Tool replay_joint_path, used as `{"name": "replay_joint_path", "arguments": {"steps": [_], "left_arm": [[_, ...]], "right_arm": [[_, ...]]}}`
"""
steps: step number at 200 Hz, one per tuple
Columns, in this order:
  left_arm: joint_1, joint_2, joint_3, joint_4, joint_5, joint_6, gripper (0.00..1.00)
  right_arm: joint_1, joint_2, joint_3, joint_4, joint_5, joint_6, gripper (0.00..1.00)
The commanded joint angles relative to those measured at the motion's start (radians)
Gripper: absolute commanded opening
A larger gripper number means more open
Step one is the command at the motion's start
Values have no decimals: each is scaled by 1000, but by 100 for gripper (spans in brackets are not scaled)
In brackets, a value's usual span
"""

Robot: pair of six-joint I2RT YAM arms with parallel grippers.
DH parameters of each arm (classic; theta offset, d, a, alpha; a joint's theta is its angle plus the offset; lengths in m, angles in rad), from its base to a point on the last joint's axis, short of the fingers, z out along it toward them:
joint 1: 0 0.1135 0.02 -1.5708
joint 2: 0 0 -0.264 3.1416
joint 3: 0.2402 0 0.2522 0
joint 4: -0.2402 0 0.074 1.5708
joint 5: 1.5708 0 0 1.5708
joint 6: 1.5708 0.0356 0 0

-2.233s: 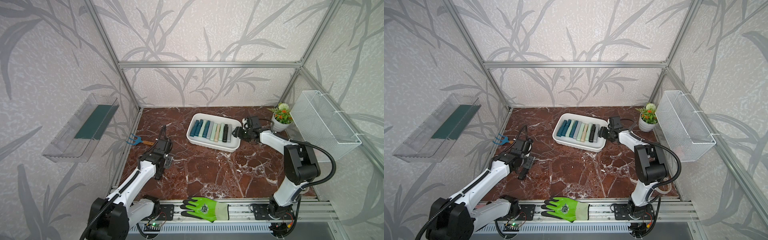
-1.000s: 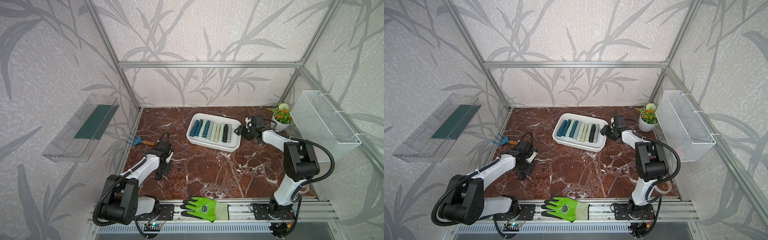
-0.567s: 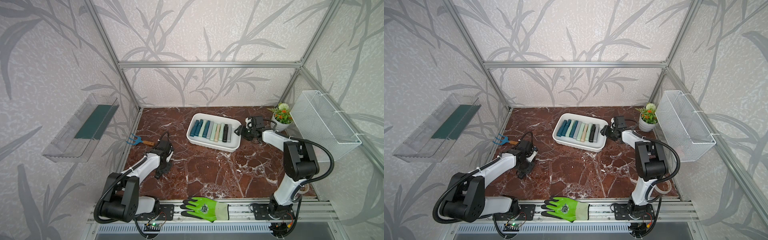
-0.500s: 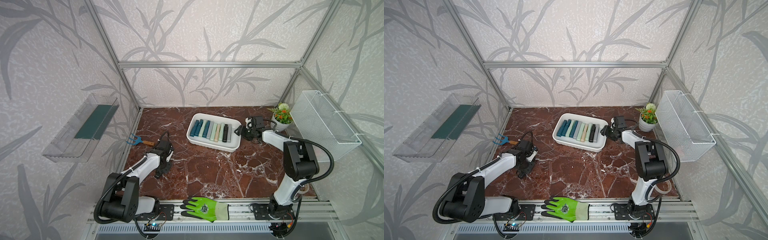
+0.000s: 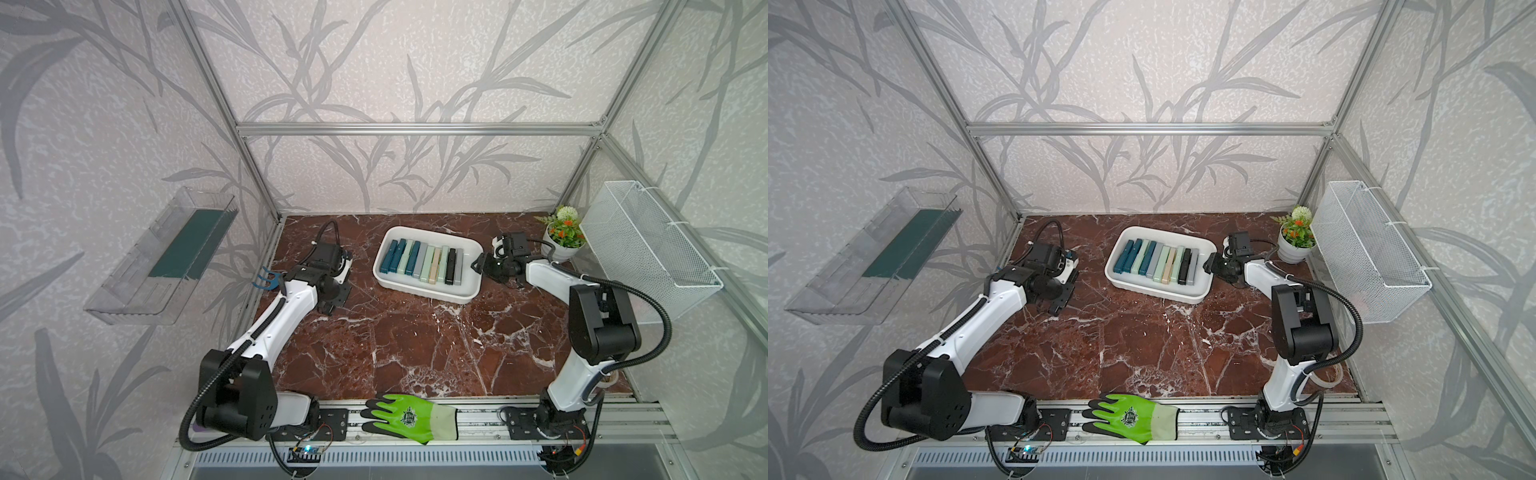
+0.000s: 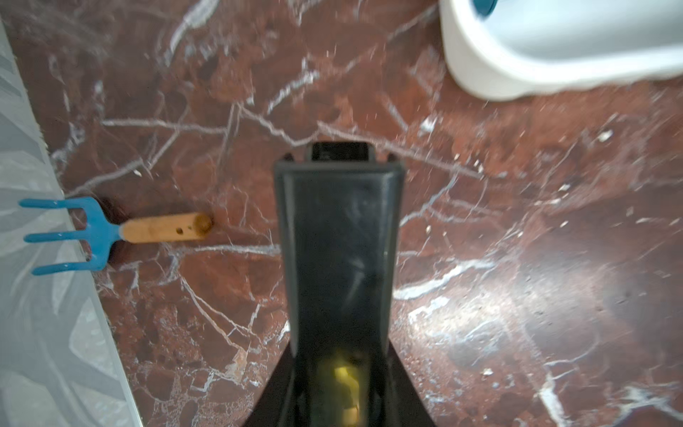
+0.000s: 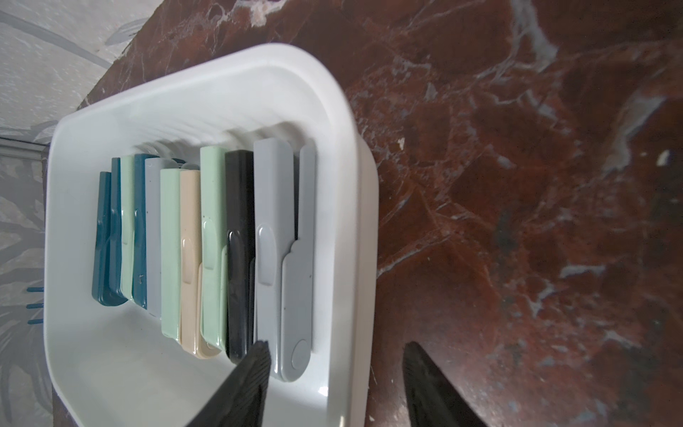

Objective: Put the pruning pliers into the storage box
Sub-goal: Pick up the pruning pliers from the center of the board, then place the pruning pliers in the storage box.

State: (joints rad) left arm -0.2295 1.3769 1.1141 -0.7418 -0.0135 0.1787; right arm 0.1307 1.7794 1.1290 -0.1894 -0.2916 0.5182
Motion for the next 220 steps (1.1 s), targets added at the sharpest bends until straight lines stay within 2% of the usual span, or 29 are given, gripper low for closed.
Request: {"name": "replay_joint_path", "arguments": {"steps": [1, 39, 61, 81, 102, 125, 165, 194, 220], "left_arm": [[-77, 43, 124, -20, 17, -32, 12], [-221, 253, 424, 11, 16, -103, 17], [-292, 403, 593, 91, 17, -141, 18], [-343, 572, 809, 87, 82, -238, 18], [-406, 748, 1030, 47, 99, -307, 18], [-447, 887, 1195, 20, 137, -414, 20], [-479, 1049, 1367, -55, 142, -571, 22], [-499, 1119, 1429, -90, 113, -659, 21], [-502, 1147, 1428, -93, 108, -733, 21]], "right_arm": [[-1, -66, -16, -54, 45, -26, 58], [-2, -137, -29, -86, 74, -29, 58], [-2, -151, -46, -78, 78, -18, 58], [-2, -168, -62, -73, 76, -8, 58], [-4, -205, -81, -79, 96, -6, 58], [-16, -244, -95, -76, 110, -4, 58], [-39, -232, -99, -64, 80, -2, 59], [-48, -224, -101, -51, 62, -1, 59], [-54, -227, -113, -33, 57, 8, 59]]}}
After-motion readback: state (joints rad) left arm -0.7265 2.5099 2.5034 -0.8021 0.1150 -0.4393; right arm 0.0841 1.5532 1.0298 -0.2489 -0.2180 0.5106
